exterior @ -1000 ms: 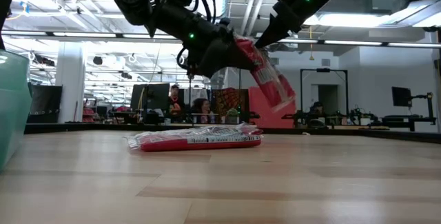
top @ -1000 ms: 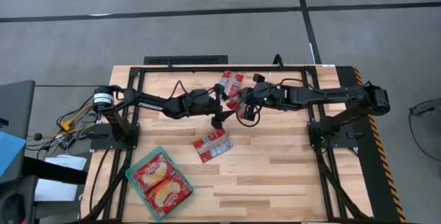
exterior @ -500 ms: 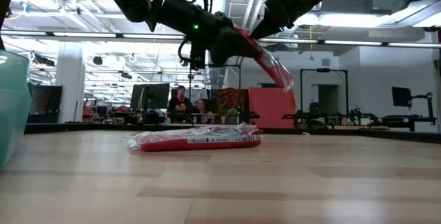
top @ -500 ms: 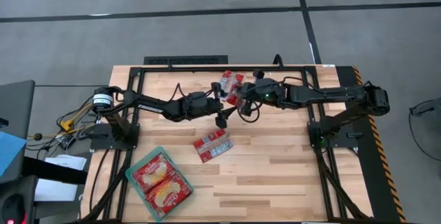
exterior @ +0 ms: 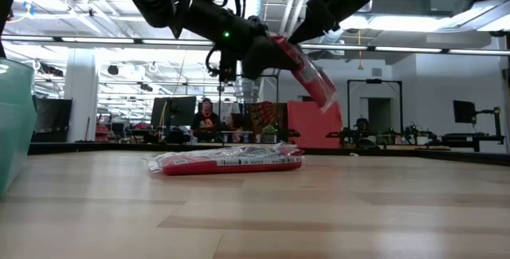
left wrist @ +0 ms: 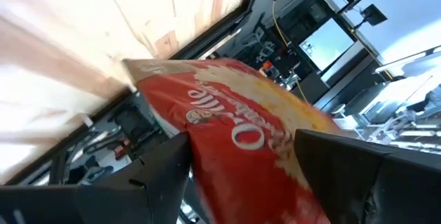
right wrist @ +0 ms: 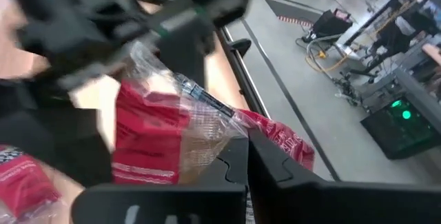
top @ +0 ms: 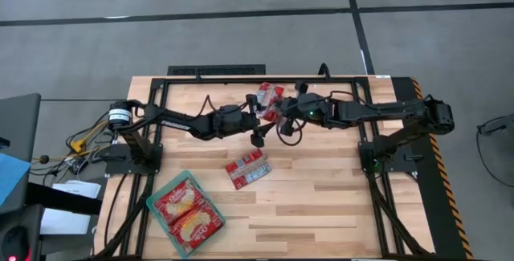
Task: Sort popcorn bags into baskets
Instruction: Put the red popcorn bag into the green bin
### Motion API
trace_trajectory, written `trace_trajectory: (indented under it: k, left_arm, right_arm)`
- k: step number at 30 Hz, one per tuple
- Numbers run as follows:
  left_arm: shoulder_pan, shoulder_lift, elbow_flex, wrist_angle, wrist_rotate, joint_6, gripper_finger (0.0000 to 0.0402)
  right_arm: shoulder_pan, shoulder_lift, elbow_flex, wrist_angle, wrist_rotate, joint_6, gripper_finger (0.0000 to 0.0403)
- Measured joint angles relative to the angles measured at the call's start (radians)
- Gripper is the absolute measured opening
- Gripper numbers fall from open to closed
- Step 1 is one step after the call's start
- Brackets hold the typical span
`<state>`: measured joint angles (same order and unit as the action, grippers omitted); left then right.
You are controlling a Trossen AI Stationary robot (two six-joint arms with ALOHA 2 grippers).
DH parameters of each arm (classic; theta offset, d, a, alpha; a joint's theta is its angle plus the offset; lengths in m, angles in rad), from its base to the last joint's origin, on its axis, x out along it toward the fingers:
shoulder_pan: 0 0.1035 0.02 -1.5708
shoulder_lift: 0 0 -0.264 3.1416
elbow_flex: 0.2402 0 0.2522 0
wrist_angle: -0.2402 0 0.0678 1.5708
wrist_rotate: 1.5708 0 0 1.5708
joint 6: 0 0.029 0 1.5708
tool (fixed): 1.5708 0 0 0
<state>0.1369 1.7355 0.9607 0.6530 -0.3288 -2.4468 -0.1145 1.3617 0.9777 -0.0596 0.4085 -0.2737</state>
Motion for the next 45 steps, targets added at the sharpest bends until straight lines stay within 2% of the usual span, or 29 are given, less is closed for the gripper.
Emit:
trace_trajectory:
  k: [10, 20, 32, 39, 45]
  left_arm:
    - [0.044, 0.000, 0.000, -0.003, 0.040, 0.114, 0.0245]
    - [0.044, 0.001, -0.001, -0.006, 0.036, 0.106, 0.0245]
    - [0.049, 0.002, -0.002, -0.003, 0.026, 0.104, 0.0245]
    - [0.066, 0.001, -0.001, 0.007, 0.091, 0.109, 0.0245]
    - [0.079, 0.001, -0.001, 0.052, 0.104, 0.202, 0.0245]
  right_arm:
    - [0.016, -0.002, 0.002, -0.003, 0.040, 0.015, 0.0029]
    - [0.022, -0.002, 0.001, -0.004, -0.021, 0.018, 0.0015]
    - [0.093, -0.002, 0.001, -0.010, -0.042, 0.006, 0.0025]
    - [0.117, 0.000, -0.001, -0.018, -0.026, 0.018, 0.0014]
    - [0.126, -0.001, -0.001, -0.037, -0.011, 0.069, 0.0026]
